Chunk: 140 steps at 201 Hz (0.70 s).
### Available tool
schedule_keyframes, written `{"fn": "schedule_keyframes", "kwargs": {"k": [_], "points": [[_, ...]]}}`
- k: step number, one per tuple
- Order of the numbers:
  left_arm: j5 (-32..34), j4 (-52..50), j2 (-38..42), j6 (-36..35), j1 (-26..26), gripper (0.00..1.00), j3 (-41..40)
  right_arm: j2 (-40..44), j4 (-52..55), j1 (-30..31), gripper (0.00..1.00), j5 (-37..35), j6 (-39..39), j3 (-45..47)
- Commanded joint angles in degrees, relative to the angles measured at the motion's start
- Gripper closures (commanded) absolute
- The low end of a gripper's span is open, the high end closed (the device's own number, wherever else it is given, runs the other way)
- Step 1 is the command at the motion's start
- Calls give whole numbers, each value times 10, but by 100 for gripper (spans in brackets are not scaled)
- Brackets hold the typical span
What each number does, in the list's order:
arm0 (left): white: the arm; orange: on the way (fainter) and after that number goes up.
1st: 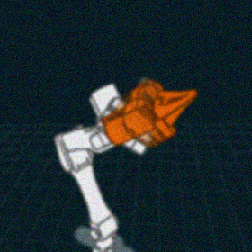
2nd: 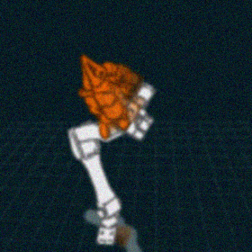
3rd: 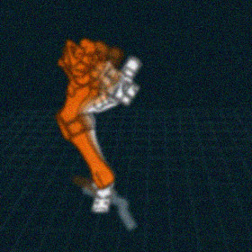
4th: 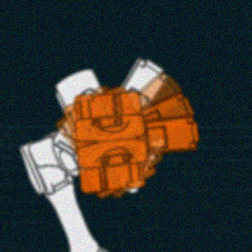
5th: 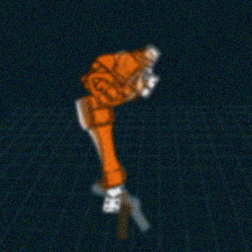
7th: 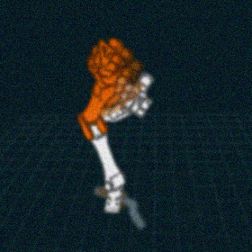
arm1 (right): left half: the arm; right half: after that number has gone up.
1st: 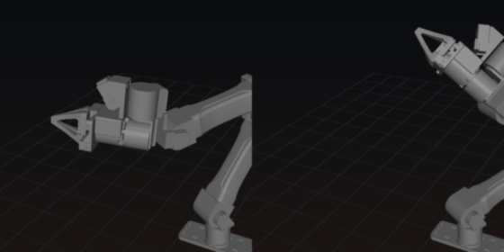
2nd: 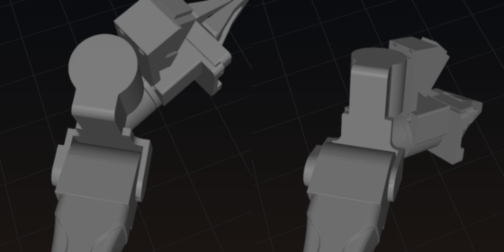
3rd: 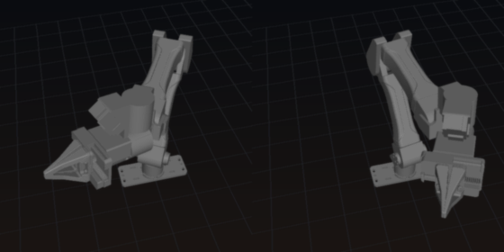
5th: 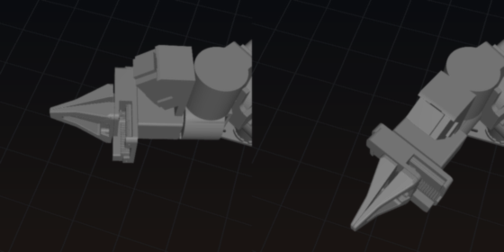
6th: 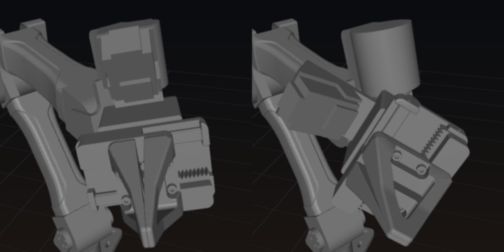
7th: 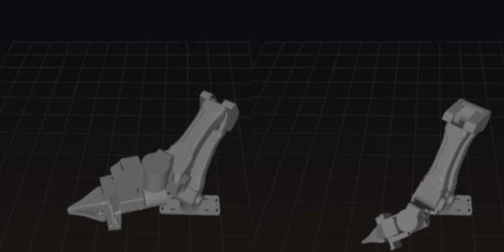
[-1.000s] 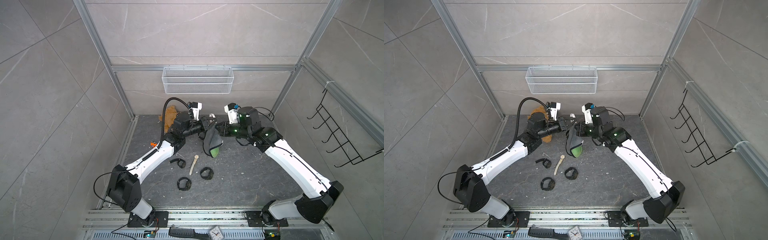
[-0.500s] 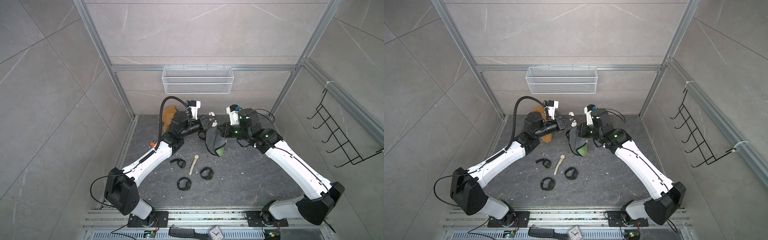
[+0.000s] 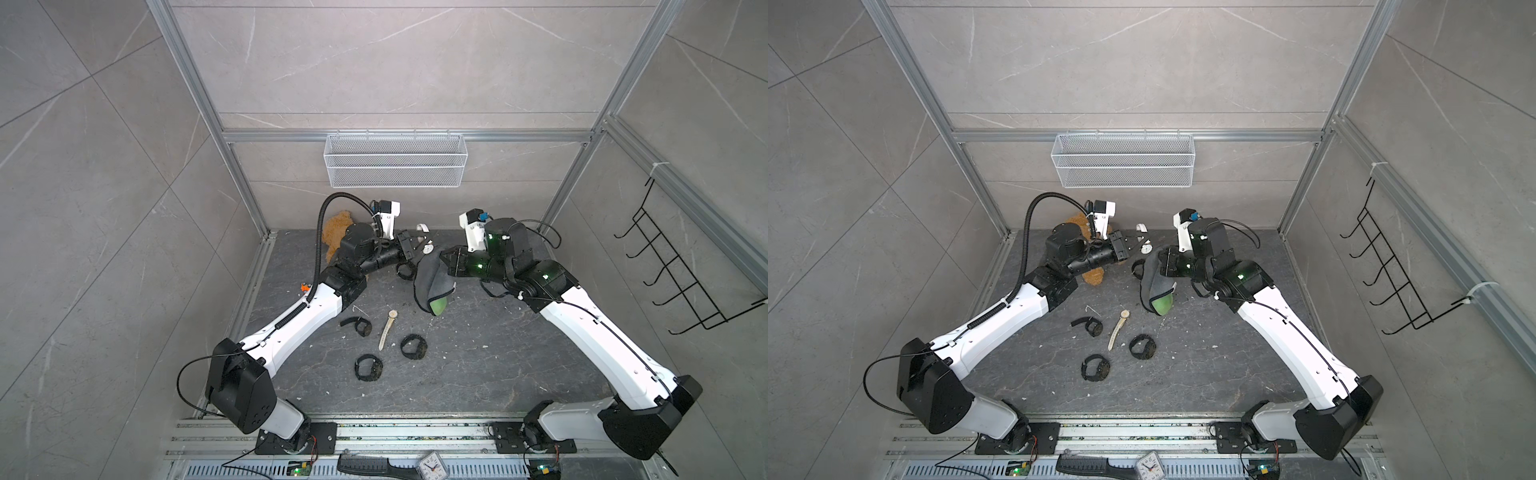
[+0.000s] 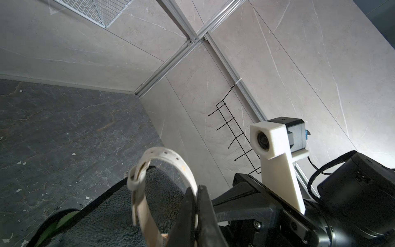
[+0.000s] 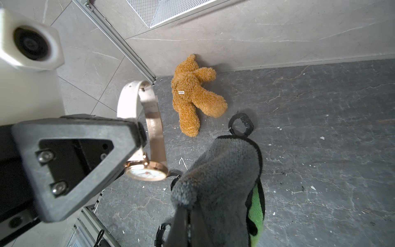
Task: Wipe the watch dial
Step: Wipe the dirt from the watch dial.
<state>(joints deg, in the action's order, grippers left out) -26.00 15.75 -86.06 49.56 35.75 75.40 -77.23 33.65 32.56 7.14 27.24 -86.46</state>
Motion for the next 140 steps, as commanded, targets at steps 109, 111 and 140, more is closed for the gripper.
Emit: {"fn": "schedule_keyframes", "kwargs": {"k": [109, 111, 140], "points": [[16, 7, -11, -17, -3, 100, 28, -28, 4, -1, 100, 62, -13, -47], [16, 8, -11, -18, -3, 100, 27, -30, 4, -1, 100, 63, -14, -48], [21, 30, -12, -14, -3, 100, 15, -37, 9, -1, 100, 69, -14, -60]]}}
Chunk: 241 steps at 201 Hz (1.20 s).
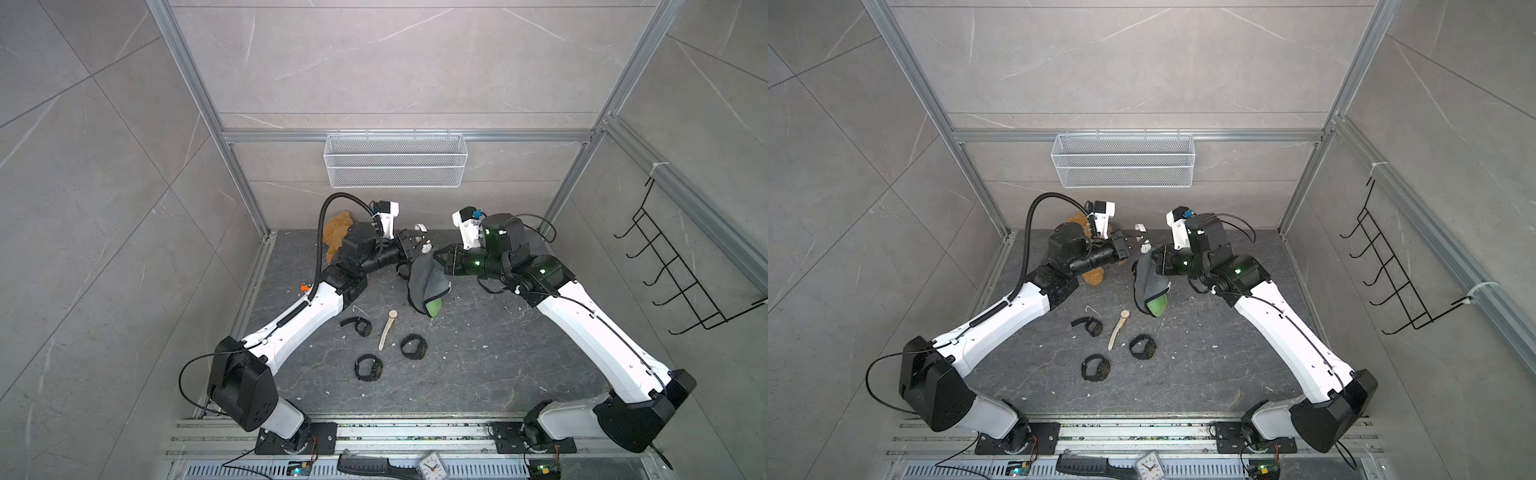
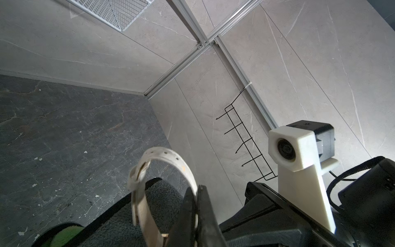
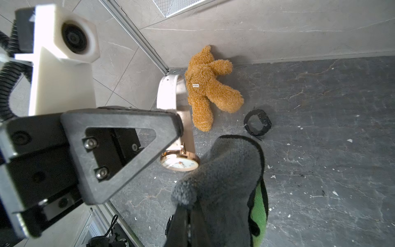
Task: Wipe the watch dial
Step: Wipe the dirt from the watch dial.
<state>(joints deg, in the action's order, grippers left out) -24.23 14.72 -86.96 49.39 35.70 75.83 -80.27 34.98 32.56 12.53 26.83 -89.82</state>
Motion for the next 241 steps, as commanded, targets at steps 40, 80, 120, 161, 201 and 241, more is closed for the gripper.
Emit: {"fn": "schedule_keyframes", "kwargs": {"k": [40, 80, 120, 161, 201, 241], "points": [[-15, 53, -21, 0, -8, 100, 18, -8, -6, -1, 100, 16, -6, -19], [-35, 66, -42, 16, -13, 100, 35, 1, -23, -1, 100, 0, 3, 6], [-56, 80, -60, 34, -13, 100, 46, -26, -31, -1, 100, -5, 2, -19], [-58, 89, -54, 41, -13, 100, 42, -55, -16, -1, 100, -31, -3, -49], [-59, 89, -40, 41, -13, 100, 30, -68, -10, -12, 100, -39, 5, -63], [-60, 88, -27, 40, -13, 100, 16, -67, -3, -23, 100, -49, 9, -64]]}}
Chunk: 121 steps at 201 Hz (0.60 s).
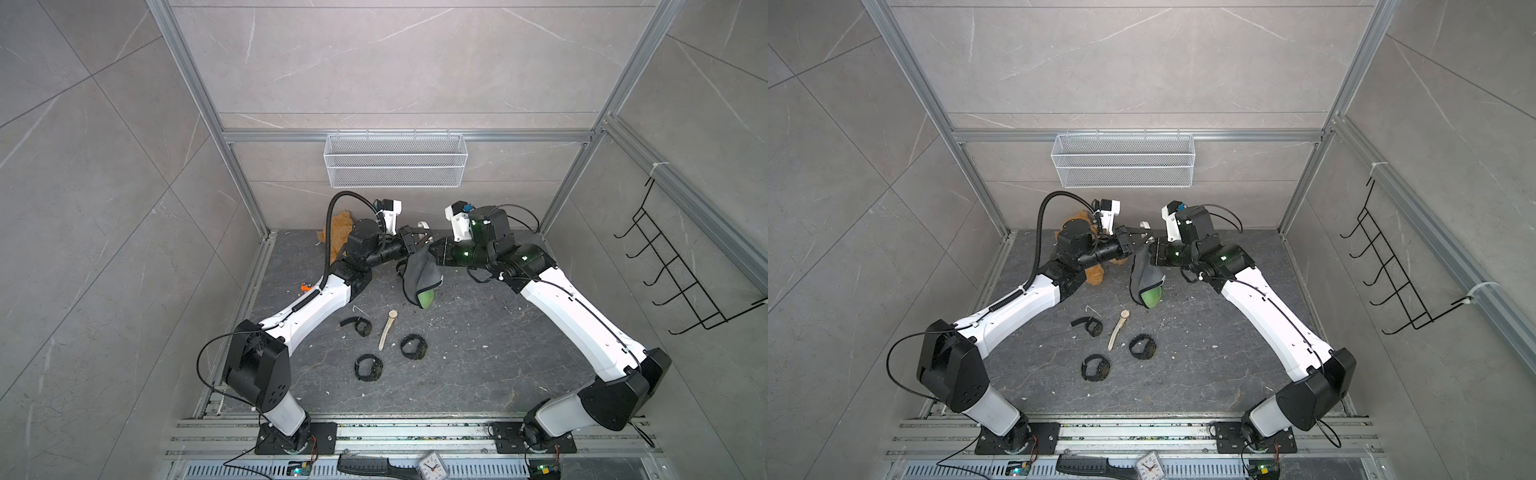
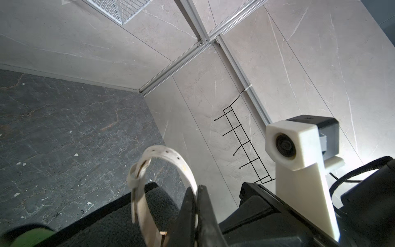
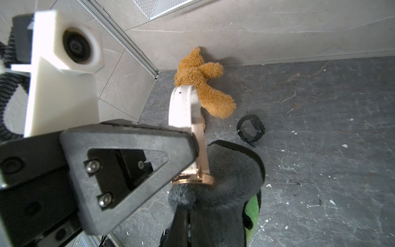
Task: Wipe the watch dial
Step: Wipe the dirt from the watch dial.
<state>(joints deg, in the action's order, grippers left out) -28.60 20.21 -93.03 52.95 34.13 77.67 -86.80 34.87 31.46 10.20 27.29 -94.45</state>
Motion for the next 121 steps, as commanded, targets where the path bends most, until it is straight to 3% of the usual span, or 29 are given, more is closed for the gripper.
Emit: {"fn": "schedule_keyframes", "kwargs": {"k": [1, 121], "points": [[-16, 34, 33, 4, 2, 100, -3, -2, -2, -12, 100, -25, 5, -18], [-7, 9, 42, -21, 0, 100, -6, 47, 31, -44, 100, -11, 12, 19]]}}
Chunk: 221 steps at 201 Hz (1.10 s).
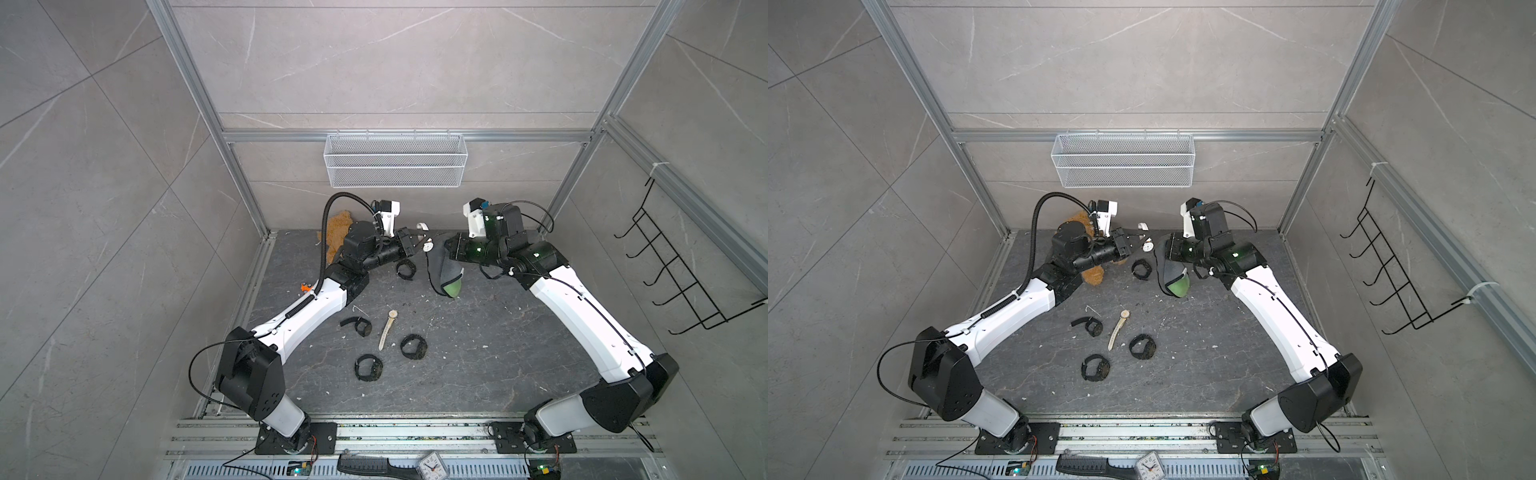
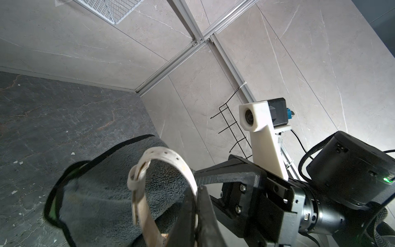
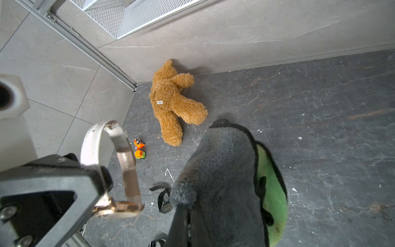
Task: Wipe the watch dial
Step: Wipe the dirt from the watch dial.
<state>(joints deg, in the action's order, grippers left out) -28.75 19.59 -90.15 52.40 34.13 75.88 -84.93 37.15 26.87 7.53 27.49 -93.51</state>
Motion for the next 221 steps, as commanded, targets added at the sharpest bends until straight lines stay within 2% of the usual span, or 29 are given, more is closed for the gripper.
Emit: {"fn": "schedule_keyframes", "kwargs": {"k": [1, 93, 174, 221], "points": [[-6, 15, 13, -16, 0, 100, 12, 29, 8, 2, 100, 17, 10, 9], [-20, 33, -28, 5, -8, 100, 43, 13, -28, 42, 100, 50, 33, 6], [-22, 56, -35, 28, -11, 100, 44, -22, -85, 44, 100, 64, 43, -2], [-35, 56, -48, 37, -13, 100, 58, -41, -96, 43, 100, 63, 36, -47]]}}
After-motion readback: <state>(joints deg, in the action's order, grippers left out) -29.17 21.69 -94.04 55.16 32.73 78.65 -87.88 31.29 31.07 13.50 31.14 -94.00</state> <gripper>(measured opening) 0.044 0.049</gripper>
